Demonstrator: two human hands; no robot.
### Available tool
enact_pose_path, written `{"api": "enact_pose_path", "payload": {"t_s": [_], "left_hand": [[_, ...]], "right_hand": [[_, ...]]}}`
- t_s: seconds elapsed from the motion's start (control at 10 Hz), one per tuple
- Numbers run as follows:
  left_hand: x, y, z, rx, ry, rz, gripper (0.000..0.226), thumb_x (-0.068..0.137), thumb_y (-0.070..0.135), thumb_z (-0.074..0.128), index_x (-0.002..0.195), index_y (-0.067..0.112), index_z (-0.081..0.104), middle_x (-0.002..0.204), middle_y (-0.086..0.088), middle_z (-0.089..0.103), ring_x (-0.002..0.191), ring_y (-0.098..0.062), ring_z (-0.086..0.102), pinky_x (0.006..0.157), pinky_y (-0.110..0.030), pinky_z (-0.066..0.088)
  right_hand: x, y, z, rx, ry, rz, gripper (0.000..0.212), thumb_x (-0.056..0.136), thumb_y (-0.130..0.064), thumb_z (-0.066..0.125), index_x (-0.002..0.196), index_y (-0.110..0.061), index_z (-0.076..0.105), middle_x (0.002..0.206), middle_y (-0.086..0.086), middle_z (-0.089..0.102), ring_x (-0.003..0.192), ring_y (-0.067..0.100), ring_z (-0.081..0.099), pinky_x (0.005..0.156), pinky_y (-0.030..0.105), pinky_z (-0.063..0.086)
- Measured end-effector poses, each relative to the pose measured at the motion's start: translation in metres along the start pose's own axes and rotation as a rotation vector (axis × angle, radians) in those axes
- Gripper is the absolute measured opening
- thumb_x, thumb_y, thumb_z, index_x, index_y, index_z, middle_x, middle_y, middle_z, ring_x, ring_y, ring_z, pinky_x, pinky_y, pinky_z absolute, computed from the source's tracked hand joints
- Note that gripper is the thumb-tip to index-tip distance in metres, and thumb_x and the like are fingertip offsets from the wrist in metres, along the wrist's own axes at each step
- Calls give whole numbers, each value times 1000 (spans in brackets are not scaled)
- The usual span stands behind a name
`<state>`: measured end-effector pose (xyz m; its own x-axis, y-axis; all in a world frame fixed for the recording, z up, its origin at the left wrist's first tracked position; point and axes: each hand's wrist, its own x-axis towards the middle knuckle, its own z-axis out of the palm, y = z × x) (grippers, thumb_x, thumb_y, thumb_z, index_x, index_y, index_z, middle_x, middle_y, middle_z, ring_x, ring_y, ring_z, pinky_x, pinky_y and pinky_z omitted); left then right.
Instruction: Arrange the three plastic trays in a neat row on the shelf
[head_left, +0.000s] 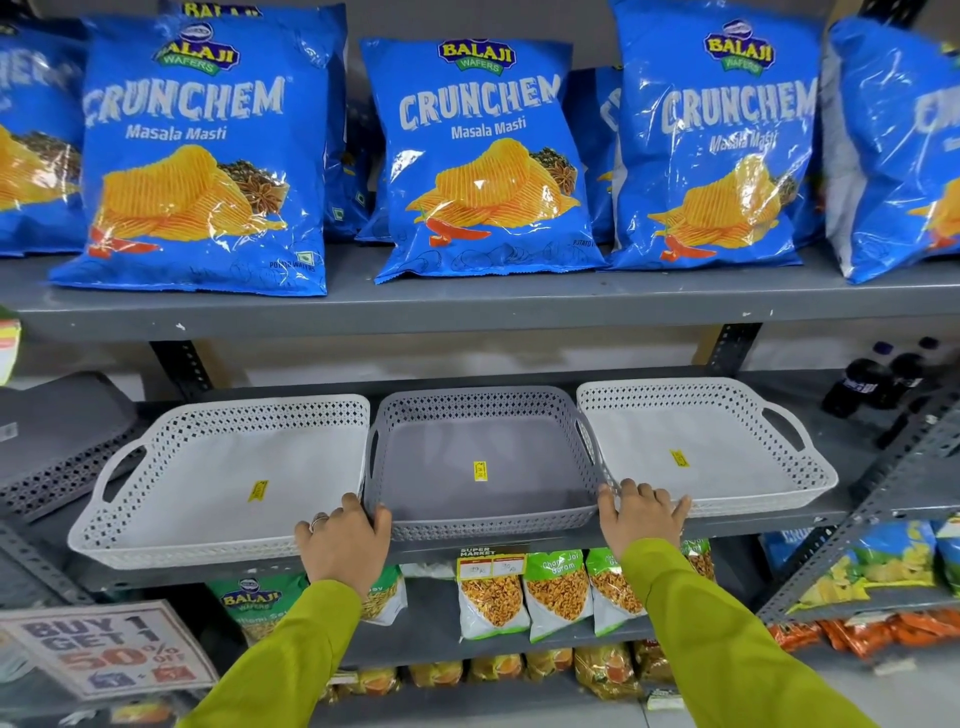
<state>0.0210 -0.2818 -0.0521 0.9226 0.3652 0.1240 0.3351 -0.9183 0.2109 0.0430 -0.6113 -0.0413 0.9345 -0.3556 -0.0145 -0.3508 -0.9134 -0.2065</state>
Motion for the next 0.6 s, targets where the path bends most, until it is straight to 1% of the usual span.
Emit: {"api": "enact_pose_path", "payload": {"t_s": [0.1, 0.4, 0.5, 0.6], "left_hand": [[1, -1, 2, 0, 17, 7, 41, 90, 45, 41, 94, 8, 58, 89, -16, 75, 93, -36, 66, 91, -46, 40], [-1, -1, -4, 1, -36, 16, 45, 92, 49, 34, 100, 11, 56, 96, -13, 74, 98, -35, 65, 93, -46, 40], [-1, -6, -7, 5, -28, 55, 59, 91, 60, 23, 102, 11, 56, 100, -13, 74, 100, -34, 64, 94, -46, 40], [-1, -11, -2, -3, 8, 117, 99, 78, 75, -1, 122, 5, 52, 121, -19, 66, 114, -38, 59, 98, -48, 42]], "right_hand": [[0, 1, 1, -6, 11, -9, 51, 96, -47, 30, 123, -13, 56, 126, 11, 61, 127, 33, 44, 118, 60, 9], [-2, -2, -1, -4, -20, 6, 50, 96, -46, 29, 126, -14, 53, 130, 10, 58, 129, 32, 42, 118, 60, 9], [-2, 0, 0, -18, 61, -28, 51, 96, -46, 31, 135, -17, 45, 137, 9, 52, 134, 30, 38, 118, 60, 9], [-5, -6, 0, -19, 151, -112, 58, 96, -45, 29, 147, -17, 29, 153, 10, 33, 145, 28, 22, 120, 57, 5]]}}
